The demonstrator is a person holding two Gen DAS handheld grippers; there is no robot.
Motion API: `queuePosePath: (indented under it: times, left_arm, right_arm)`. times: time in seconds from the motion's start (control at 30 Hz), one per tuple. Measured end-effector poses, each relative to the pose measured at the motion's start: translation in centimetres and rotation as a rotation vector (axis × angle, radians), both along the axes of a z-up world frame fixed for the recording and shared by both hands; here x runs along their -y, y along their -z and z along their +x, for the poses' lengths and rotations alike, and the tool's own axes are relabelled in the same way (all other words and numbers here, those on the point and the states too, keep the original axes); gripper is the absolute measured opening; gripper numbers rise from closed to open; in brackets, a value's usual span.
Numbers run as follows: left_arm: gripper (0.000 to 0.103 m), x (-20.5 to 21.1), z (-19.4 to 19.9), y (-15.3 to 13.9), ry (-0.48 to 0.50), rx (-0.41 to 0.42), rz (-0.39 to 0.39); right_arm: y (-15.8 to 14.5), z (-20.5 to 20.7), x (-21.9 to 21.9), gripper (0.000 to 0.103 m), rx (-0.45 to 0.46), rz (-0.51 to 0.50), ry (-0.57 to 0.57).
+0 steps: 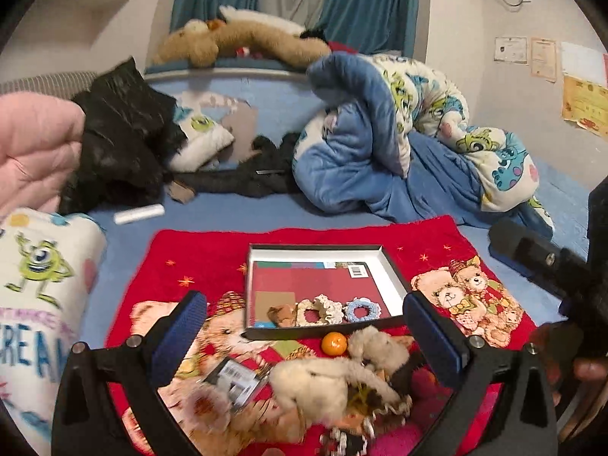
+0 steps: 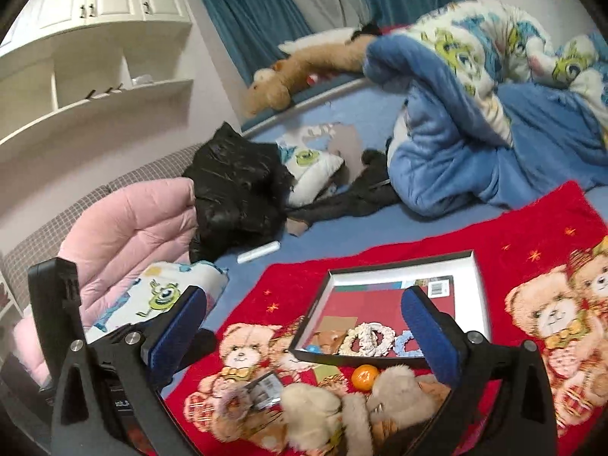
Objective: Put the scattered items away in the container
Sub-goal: 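Withdraw both open tools from the box back toward the item pile, then close right tool on brown lace scrunchie while left tool approaches black lace scrunchie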
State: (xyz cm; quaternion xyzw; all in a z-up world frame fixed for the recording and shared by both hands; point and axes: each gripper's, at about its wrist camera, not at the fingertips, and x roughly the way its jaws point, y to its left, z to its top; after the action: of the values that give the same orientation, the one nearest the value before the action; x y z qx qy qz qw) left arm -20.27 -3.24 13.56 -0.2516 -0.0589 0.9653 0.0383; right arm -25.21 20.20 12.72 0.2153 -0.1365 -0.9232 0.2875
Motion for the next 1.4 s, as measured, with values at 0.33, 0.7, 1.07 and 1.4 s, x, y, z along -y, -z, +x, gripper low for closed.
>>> queuePosePath:
  times: [0.33, 0.7, 1.07, 1.4]
  left_arm:
    - [0.103, 0.1, 11.8, -2.2, -0.009, -0.055, -0.006]
    - [0.103, -2.4, 16.1, -0.2, -0.066, -0.119, -0.083]
    - [0.103, -2.8, 10.0, 3.0, -0.094, -0.089, -0.069]
    - [0.103, -1.6, 6.4, 8.8, -0.124, -0.056, -0.062]
  right_arm:
    - [-4.5, 10.8, -2.0, 0.103, -0.083, 0.014, 0.022]
    - [-1.9, 17.0, -2.4, 0.103, -0.159, 0.11, 0.028]
    - [-1.2, 13.5, -1.7, 0.103, -0.168, 0.106, 0.061]
    - [4.7, 9.8, -1.6, 0.103, -0.138, 0.161, 0.147]
